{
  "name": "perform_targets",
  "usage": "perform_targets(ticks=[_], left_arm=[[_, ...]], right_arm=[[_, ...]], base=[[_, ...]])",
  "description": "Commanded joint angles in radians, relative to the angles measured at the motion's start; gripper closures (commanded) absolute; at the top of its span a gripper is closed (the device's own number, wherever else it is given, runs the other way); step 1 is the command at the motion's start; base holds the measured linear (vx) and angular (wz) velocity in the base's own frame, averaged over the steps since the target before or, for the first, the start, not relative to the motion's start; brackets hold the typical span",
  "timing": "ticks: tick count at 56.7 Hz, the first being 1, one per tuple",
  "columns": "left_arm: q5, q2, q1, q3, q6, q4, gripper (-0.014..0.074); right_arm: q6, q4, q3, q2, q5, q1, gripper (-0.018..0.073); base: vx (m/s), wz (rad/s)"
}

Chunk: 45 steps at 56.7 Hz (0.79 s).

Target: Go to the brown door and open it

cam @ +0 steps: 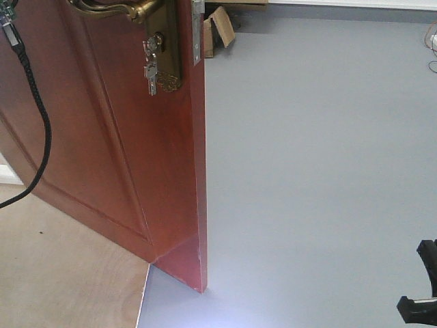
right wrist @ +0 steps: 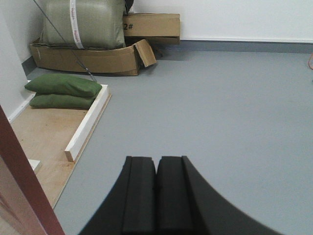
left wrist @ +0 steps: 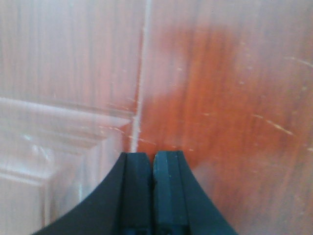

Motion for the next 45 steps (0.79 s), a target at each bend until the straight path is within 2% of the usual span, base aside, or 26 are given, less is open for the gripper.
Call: perform_targets(ticks=[1, 45], left_arm=[[-0.058, -0.033, -0.003, -0.026, -0.011, -0.010, 0.0561], [-0.058, -0.033, -0.003, -0.026, -0.011, -0.010, 0.0561]], right_arm=[[-0.006, -0.003, 0.004, -0.006, -0.077, 0.000, 0.0559], [-0.006, -0.003, 0.004, -0.006, -0.077, 0.000, 0.0559]], base=[[0.14, -0.10], [0.19, -0.05]])
